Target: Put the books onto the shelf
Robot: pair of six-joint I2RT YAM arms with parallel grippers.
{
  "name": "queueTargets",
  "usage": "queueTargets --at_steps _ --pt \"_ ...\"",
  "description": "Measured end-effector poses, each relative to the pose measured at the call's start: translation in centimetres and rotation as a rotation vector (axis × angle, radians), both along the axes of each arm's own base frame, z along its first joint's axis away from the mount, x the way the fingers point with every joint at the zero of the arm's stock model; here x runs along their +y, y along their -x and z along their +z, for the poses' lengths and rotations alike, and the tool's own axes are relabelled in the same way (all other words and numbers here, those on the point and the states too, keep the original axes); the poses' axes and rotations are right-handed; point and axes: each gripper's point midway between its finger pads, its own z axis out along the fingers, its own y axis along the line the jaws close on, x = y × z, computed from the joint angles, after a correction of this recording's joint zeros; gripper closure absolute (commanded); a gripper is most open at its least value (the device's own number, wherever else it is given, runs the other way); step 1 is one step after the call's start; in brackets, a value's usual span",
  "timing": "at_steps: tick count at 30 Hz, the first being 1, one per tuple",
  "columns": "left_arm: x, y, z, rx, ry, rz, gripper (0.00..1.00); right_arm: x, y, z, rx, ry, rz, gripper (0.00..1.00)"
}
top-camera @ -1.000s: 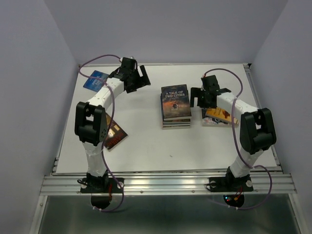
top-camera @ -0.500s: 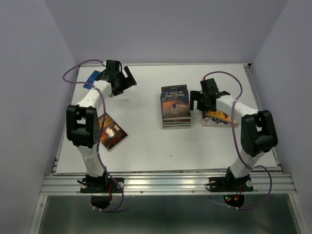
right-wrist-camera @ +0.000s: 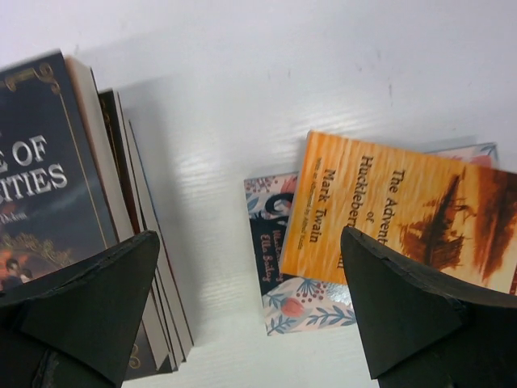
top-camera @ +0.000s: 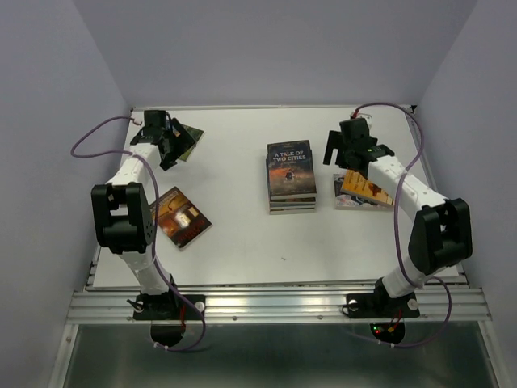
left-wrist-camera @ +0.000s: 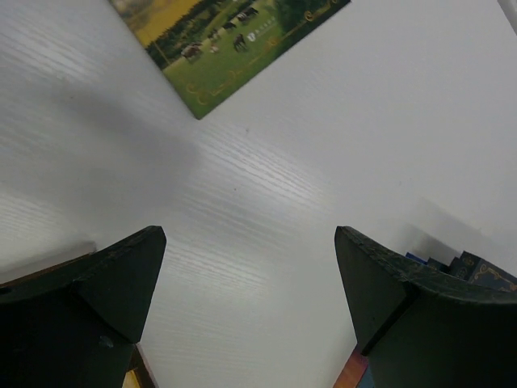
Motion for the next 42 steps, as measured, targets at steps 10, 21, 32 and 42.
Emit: queueTargets --at_steps 10,21,32,42 --pt "5.5 -0.9 -2.6 0.039 0.024 0.186 0.01 1.7 -4.9 6.8 -0.176 -0.034 0.041 0.00" --pt "7.3 -9.0 -7.7 0.082 0.036 0.262 0.06 5.5 -6.7 2.8 -0.089 -0.071 0.261 0.00" --pt "10.1 -12.5 -7.4 0.116 -0.017 0.436 0.16 5.5 -7.1 2.7 -0.093 -0.049 0.279 0.00" --pt "10.6 -11.9 -7.9 0.179 -0.003 0.572 0.21 4.8 -7.4 2.4 -0.093 -0.014 0.251 0.00"
